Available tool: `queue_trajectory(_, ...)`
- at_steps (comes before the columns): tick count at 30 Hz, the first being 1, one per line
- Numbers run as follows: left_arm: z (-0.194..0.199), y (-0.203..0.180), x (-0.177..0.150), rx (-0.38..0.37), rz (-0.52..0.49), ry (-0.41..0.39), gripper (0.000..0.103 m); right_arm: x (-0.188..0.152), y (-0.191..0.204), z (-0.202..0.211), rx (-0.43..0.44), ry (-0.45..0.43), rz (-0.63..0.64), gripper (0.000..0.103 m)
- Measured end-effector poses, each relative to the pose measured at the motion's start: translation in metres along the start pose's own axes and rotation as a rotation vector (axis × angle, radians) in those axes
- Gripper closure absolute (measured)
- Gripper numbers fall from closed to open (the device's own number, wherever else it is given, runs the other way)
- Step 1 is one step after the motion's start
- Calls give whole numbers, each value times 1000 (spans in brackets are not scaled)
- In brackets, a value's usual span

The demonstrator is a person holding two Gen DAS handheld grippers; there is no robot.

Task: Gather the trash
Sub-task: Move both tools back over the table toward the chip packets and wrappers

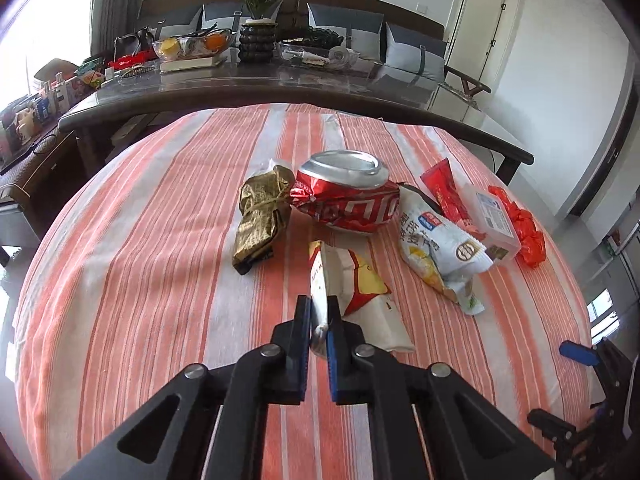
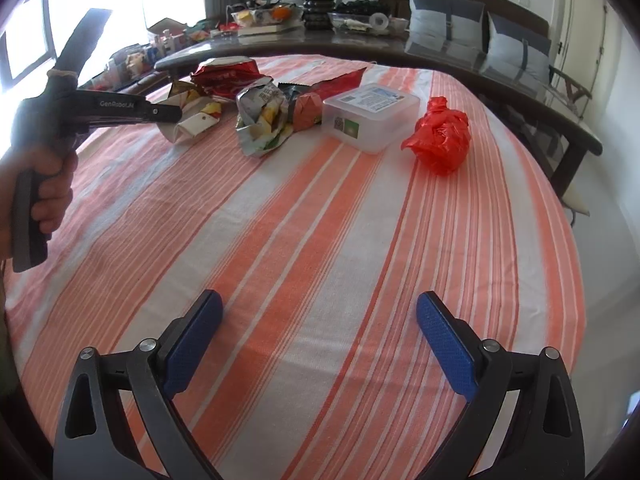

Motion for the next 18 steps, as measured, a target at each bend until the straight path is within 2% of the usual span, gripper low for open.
queue_trajectory(4,23,-11,-35,-2,-42,43,95,0,0,0,0,0,0,5)
queue_trajectory(7,30,-18,-50,3,-60,45,92,0,0,0,-1,0,0,5)
queue_trajectory(8,30,-20,-53,5,-72,39,89,0,0,0,0,0,0,5)
queue_trajectory(9,28,-21,-54,7,-84,37,78,0,0,0,0,1,0,5)
queue_trajectory(10,25,-21,-54,14,-88,37,59,0,0,0,-1,1,-1,5)
queue_trajectory(11,23,-21,-54,26,-87,27,52,0,-1,0,-2,2,-2,5)
queue_trajectory(18,12,-12,-42,21,-50,-1,46,-1,-3,-1,-12,5,-24,4)
Point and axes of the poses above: each gripper's, at about its wrist camera, not at the fingertips, and z roughly against the way its jaws point, y to its left, x to its top, the point moved 1 cm from there along -z, roughly the way its jaws point, and after that the axes turned 11 degrees about -x, right-handed, at the moved point
